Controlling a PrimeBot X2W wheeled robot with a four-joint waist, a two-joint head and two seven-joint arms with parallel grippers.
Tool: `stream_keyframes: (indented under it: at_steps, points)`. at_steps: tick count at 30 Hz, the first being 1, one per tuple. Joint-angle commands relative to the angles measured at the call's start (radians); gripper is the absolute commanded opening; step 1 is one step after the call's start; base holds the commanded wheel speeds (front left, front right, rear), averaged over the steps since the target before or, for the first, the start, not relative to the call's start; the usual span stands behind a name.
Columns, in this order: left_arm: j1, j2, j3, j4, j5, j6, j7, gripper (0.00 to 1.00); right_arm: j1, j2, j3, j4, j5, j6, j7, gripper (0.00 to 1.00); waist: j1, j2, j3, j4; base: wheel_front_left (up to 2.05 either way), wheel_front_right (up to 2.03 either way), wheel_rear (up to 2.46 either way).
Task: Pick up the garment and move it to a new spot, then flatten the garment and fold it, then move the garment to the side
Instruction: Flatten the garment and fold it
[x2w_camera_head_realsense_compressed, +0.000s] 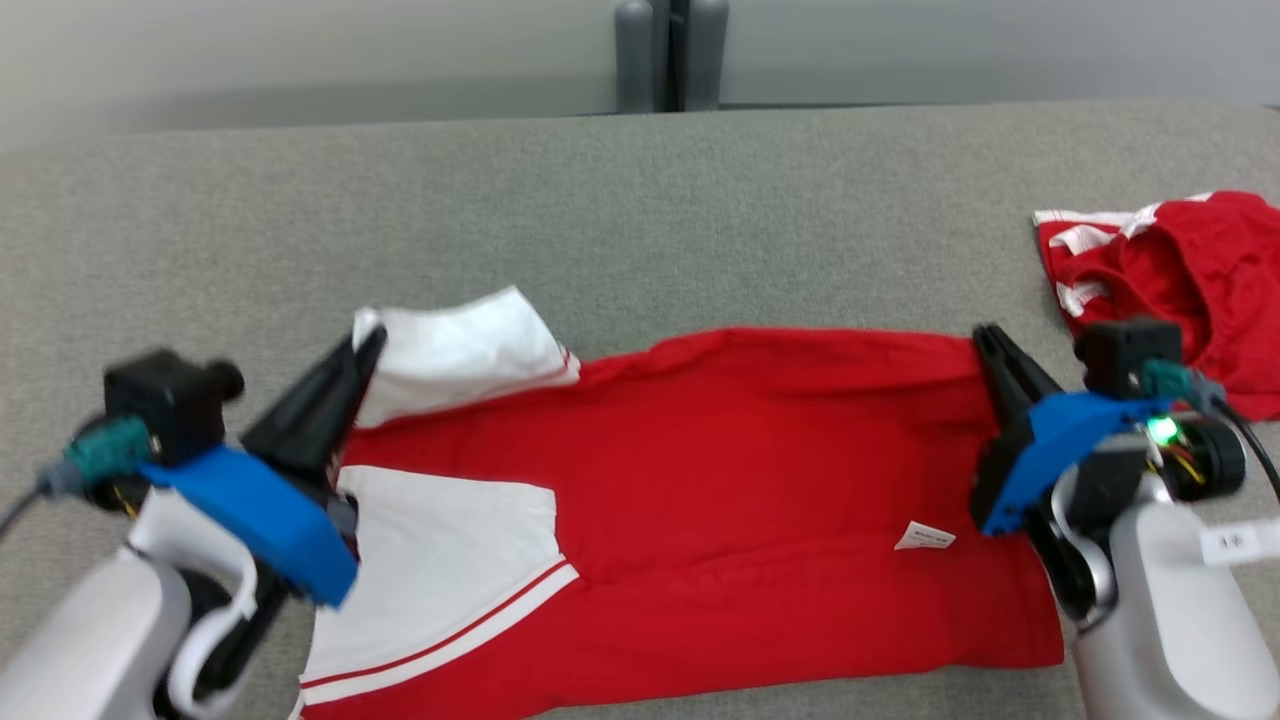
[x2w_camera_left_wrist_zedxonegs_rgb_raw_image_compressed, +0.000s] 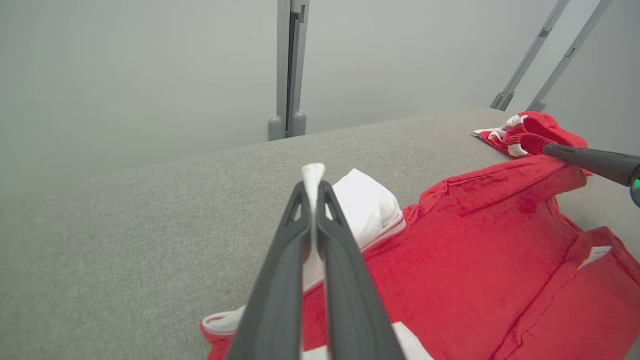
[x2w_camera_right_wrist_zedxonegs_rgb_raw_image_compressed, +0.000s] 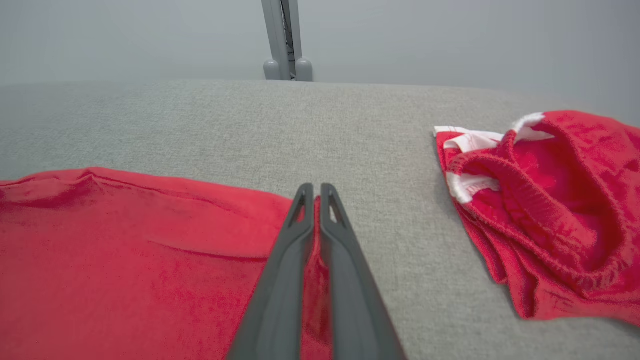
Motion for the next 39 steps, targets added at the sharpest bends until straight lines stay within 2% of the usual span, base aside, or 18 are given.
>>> stream_keyframes:
  at_steps: [1,7,15,17,18,19,20,21,27,31,39]
  points:
    - [0.052,0.001,-0.003,-0.025,0.005,0.014,-0.026,0.0,0.05,-0.003,-0.018,-0.029,0.009,0.0,-0.009,0.0,0.0001,0.0,-0.017,0.003,0.0,0.0,0.0]
    - [0.234,-0.016,-0.011,-0.059,-0.02,0.069,-0.105,0.0,0.213,0.006,-0.05,-0.134,0.009,0.0,0.005,0.0,0.0001,0.0,-0.065,0.018,0.0,0.0,0.0]
    - [0.345,-0.071,-0.019,0.009,-0.057,0.074,-0.19,0.0,0.303,0.013,-0.064,-0.177,0.009,0.0,0.008,0.0,0.0001,0.0,-0.106,0.017,0.0,0.0,0.0]
    - [0.369,-0.091,-0.015,0.031,-0.07,0.072,-0.221,0.0,0.321,0.014,-0.063,-0.181,0.01,0.0,-0.002,0.41,0.0001,0.0,-0.117,0.017,0.0,0.0,0.0]
    - [0.381,-0.099,-0.011,0.04,-0.077,0.071,-0.237,0.0,0.33,0.015,-0.065,-0.184,0.015,0.0,-0.012,0.84,0.0001,0.0,-0.122,0.017,0.0,0.0,0.0]
    - [0.393,-0.106,-0.006,0.049,-0.084,0.07,-0.254,0.18,0.339,0.014,-0.071,-0.187,0.022,0.0,-0.024,1.0,0.0001,0.0,-0.128,0.017,0.0,0.0,0.0]
    - [0.405,-0.113,0.001,0.056,-0.09,0.07,-0.275,0.48,0.351,0.014,-0.075,-0.186,0.03,0.0,-0.034,1.0,0.0001,0.0,-0.133,0.017,0.0,0.0,0.0]
    - [0.416,-0.123,0.008,0.059,-0.099,0.073,-0.292,1.0,0.362,0.014,-0.077,-0.187,0.034,0.0,-0.044,1.0,0.0001,0.0,-0.137,0.019,0.0,0.0,0.0]
    - [0.48,-0.183,0.112,0.035,-0.111,0.092,-0.359,1.0,0.424,0.014,-0.126,-0.184,0.067,0.0,-0.12,1.0,0.0001,0.0,-0.164,0.03,0.0,0.0,0.0]
    - [0.5,-0.217,0.192,-0.003,-0.056,0.114,-0.365,1.0,0.441,0.015,-0.146,-0.172,0.074,0.0,-0.145,1.0,0.0001,0.0,-0.173,0.038,0.0,0.0,0.0]
    - [0.511,-0.242,0.24,-0.039,0.084,0.17,-0.365,1.0,0.4,0.015,-0.144,-0.111,0.052,0.0,-0.179,1.0,0.0001,0.0,-0.172,0.057,0.0,0.0,0.0]
